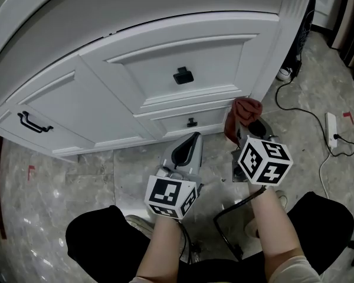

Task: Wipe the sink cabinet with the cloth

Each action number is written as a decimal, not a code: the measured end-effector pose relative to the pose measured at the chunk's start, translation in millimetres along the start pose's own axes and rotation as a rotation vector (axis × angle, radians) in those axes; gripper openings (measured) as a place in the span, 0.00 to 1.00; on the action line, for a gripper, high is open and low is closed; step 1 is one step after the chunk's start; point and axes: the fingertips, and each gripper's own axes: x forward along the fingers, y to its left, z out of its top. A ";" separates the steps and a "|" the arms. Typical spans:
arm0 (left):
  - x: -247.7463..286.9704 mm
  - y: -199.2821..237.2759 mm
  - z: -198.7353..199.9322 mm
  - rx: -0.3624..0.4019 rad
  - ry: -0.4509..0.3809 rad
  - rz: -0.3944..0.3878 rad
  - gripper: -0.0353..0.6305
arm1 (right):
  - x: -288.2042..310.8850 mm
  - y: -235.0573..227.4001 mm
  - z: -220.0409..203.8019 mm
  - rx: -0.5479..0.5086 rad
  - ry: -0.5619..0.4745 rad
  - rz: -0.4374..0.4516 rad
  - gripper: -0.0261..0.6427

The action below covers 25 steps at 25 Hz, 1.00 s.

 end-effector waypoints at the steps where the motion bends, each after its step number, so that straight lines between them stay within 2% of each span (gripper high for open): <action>1: 0.0 -0.4 -3.5 0.007 0.006 0.003 0.05 | -1.8 -2.0 1.0 0.007 -0.004 -0.002 0.16; 4: -3.7 7.1 -12.7 0.010 0.017 0.030 0.05 | -4.1 10.1 -0.5 0.012 -0.018 0.035 0.16; 7: -12.6 22.1 -18.5 0.034 0.033 0.073 0.05 | -1.5 43.4 -12.6 -0.019 -0.011 0.120 0.16; 12: -41.7 65.8 -17.7 0.084 0.046 0.190 0.05 | 15.5 115.4 -48.9 -0.069 0.053 0.272 0.16; 17: -73.5 107.8 -14.6 0.093 0.042 0.294 0.05 | 36.5 173.8 -88.4 -0.125 0.126 0.371 0.16; 22: -89.0 133.2 -14.4 0.081 0.050 0.313 0.05 | 54.2 214.0 -120.4 -0.172 0.188 0.445 0.16; 25: -90.1 140.7 -14.3 0.049 0.034 0.308 0.05 | 64.4 223.8 -128.2 -0.166 0.214 0.445 0.16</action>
